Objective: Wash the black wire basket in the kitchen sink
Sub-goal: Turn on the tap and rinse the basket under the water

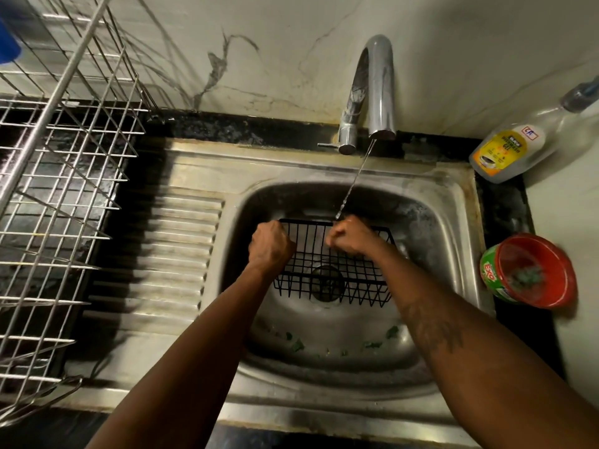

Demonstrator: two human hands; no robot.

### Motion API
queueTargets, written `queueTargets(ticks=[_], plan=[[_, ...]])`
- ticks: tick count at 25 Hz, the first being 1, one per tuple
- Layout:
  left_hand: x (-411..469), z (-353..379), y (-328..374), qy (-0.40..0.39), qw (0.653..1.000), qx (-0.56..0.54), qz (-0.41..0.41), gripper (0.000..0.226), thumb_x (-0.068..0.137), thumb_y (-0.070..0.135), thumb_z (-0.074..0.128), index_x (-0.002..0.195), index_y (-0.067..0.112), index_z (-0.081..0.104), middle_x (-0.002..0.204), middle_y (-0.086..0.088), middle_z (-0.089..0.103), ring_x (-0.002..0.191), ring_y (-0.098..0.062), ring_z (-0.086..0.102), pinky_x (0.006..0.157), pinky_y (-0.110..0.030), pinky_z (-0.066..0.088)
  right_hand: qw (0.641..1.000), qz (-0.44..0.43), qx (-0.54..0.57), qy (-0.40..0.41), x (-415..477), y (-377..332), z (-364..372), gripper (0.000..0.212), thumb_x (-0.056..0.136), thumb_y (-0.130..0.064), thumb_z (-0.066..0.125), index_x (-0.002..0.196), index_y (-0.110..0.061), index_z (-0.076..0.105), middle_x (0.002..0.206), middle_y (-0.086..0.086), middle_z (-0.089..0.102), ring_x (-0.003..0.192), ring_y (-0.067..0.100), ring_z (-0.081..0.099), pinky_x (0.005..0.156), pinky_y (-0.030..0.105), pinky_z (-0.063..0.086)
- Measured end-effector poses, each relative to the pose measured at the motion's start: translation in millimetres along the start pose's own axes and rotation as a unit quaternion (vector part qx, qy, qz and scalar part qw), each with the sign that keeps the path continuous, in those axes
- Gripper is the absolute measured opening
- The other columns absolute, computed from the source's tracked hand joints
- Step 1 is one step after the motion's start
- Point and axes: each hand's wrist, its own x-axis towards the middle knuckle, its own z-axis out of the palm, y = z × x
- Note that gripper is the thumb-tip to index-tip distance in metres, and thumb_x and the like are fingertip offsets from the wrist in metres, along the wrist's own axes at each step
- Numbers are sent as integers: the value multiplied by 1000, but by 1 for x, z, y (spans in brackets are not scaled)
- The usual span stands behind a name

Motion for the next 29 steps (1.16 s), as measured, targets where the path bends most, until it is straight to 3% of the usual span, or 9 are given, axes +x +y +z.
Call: queueTargets(ticks=[3,6,9,12,16,20,24,27,29], plan=[[2,2,-2,8,1000,-2,-2,20,91,6,58,72,13,59,74,-4,63,62,-17,62,55,-30,55,995,93,-41,12,-8,37,-7,11,80,-25,80,88,-21,73,96,2,72,86,13,65,82,33,58],[-2,13,14,-11,1000,-9,6,14,92,13,59,78,12,60,84,-7,65,71,-21,65,66,-37,62,995,25,-100,13,3,1,1,14,84,-29,75,86,-24,62,99,4,63,84,16,61,79,37,58],[-7,20,25,-28,999,4,35,21,95,25,59,88,6,65,88,-9,64,79,-27,64,75,-41,59,999,-26,-38,23,16,-53,13,10,90,-11,67,83,-18,69,94,8,69,80,22,65,73,34,55],[-7,16,18,-24,999,16,31,27,96,26,58,73,12,56,82,-8,62,72,-24,61,64,-36,52,998,-49,39,-19,12,-47,13,21,89,0,65,93,-17,78,96,5,75,89,16,68,86,34,57],[4,11,1,10,1000,14,-5,20,93,10,59,73,14,55,81,-5,61,65,-16,59,53,-28,47,995,10,100,-22,-12,21,-1,17,85,-7,77,98,-17,79,100,-1,76,96,10,68,94,35,57],[-1,15,13,-1,1000,3,2,20,93,10,59,74,15,55,83,-6,63,67,-18,61,54,-30,50,999,23,20,29,-5,10,-2,6,84,-22,81,85,-20,75,92,-3,71,86,8,66,86,35,60],[-9,23,17,-26,999,14,32,23,93,26,60,74,13,58,84,-11,67,70,-25,65,62,-39,59,997,-29,72,8,5,-55,13,10,90,-9,72,88,-17,77,85,3,73,78,13,68,75,31,60],[-4,10,1,-5,1000,22,14,28,94,16,57,67,16,50,77,-6,59,59,-14,52,51,-29,43,997,-1,82,-17,4,-28,11,8,90,-13,73,97,-14,78,98,1,73,95,10,65,91,24,49],[-1,0,-10,14,1000,6,-3,25,93,6,57,69,14,53,74,-5,59,58,-14,55,48,-25,41,996,50,79,-1,-1,5,6,5,85,-18,80,89,-15,78,95,0,74,101,15,67,95,31,52]])
